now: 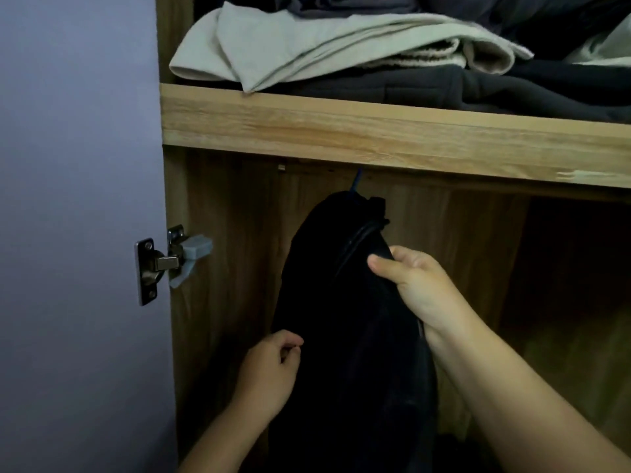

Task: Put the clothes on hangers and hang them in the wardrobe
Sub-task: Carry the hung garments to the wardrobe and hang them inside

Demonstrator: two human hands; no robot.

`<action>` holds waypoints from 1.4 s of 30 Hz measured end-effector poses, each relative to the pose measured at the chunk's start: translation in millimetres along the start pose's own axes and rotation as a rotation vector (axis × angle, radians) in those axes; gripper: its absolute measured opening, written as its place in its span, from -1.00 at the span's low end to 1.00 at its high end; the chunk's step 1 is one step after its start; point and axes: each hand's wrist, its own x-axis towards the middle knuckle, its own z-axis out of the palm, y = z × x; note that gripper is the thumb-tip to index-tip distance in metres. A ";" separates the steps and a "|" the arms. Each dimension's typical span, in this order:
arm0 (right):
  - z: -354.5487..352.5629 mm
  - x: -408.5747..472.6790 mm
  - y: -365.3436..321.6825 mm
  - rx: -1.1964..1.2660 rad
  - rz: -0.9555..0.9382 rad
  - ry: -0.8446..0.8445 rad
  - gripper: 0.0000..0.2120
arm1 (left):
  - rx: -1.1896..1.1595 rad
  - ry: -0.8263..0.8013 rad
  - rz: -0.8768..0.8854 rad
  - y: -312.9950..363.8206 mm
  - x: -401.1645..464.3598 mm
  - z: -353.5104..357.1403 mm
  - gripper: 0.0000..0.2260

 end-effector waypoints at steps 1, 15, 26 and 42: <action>4.0 12.0 4.0 0.023 -0.005 -0.009 -0.89 | 0.024 0.056 0.004 -0.8 1.3 1.5 -0.83; 67.9 98.3 63.3 -0.101 0.104 -0.128 -0.76 | 0.070 0.224 -0.031 -5.8 3.1 -5.0 -0.84; 53.9 57.8 85.1 -0.514 -0.038 -0.184 -0.48 | 0.050 0.170 0.001 1.7 -31.6 -9.1 -0.79; -85.6 -124.9 115.0 -1.099 0.400 -0.268 -0.62 | 0.424 0.298 0.179 35.8 -100.4 35.4 -0.57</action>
